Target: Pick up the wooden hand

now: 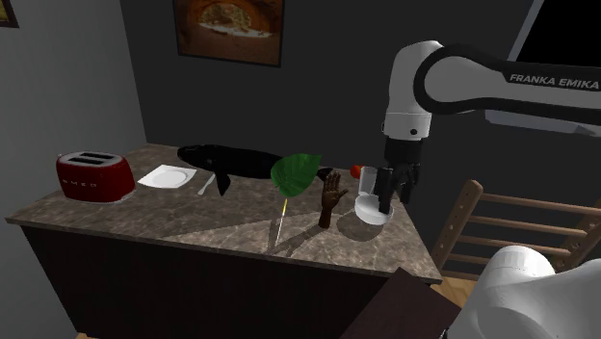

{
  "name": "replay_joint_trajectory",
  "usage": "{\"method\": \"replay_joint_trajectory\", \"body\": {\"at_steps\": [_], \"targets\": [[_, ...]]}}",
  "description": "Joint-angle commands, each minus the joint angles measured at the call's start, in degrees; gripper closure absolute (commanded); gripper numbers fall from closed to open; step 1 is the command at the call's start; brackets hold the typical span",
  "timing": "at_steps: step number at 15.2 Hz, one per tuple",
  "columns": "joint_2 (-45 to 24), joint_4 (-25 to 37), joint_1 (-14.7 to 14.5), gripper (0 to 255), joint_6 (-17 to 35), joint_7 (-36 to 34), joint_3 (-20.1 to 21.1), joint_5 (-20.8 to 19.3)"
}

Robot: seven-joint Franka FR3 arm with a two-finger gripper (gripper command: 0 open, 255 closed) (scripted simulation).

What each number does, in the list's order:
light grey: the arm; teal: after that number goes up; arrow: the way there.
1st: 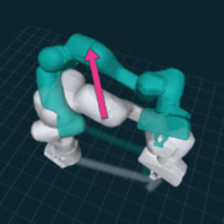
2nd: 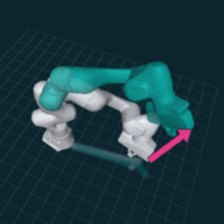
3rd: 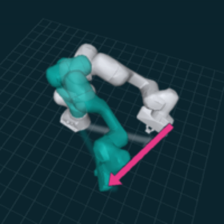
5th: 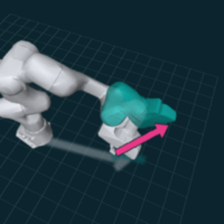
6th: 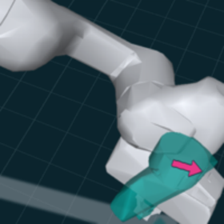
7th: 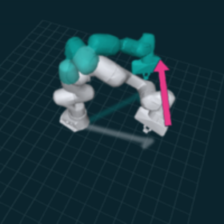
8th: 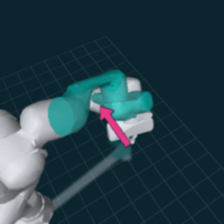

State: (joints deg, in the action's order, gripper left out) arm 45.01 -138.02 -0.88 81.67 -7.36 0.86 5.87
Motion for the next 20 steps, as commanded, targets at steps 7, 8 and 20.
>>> {"method": "replay_joint_trajectory", "body": {"at_steps": [7,8,20], "targets": [[-6.7,0.1,0.9,0,5.4,12.2,-6.6,-6.9],[-8.1,0.4,1.0,0,6.4,14.2,-7.7,-8.0],[-29.9,10.2,1.4,0,18.3,36.6,-18.4,-14.7]]}}
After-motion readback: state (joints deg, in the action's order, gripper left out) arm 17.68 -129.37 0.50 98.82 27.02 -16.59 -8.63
